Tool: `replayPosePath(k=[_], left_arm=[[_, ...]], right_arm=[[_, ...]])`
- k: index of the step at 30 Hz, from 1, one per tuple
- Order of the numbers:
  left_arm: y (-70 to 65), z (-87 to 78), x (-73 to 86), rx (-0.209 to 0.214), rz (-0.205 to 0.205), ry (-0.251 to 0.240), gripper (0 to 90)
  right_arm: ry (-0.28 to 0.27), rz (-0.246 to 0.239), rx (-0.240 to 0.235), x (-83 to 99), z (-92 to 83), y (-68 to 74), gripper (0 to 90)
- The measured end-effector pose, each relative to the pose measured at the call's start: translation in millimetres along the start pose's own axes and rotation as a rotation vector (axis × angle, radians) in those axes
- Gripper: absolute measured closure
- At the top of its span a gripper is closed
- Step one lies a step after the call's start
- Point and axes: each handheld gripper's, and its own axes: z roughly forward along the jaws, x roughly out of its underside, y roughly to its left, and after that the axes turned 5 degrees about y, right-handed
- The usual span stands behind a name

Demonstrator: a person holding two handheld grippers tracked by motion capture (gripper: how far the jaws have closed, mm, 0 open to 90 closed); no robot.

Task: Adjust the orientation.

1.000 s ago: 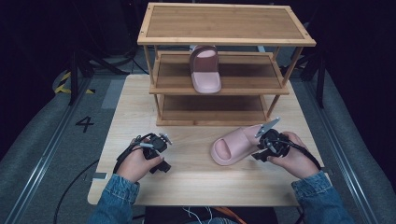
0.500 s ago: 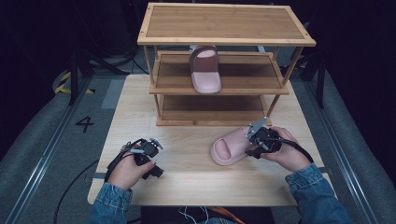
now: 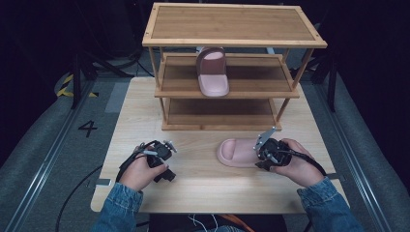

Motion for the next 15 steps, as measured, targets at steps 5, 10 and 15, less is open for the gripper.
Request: replayPosePath(k=[5, 10, 15], left_arm=[[-1.0, 0.5, -4.6, 0.006, 0.011, 0.002, 21.4], [-1.9, 1.7, -7.5, 0.007, 0.020, 0.002, 21.4], [-3.1, 2.4, -11.0, 0.009, 0.031, 0.006, 21.4]], right_arm=[[-0.013, 0.016, -0.049, -2.9, -1.0, 9.4, 65.8], [-0.012, 0.007, -0.042, -10.5, -0.1, 21.3, 64.8], [0.002, 0.030, -0.004, -12.2, 6.5, 23.7, 68.7]])
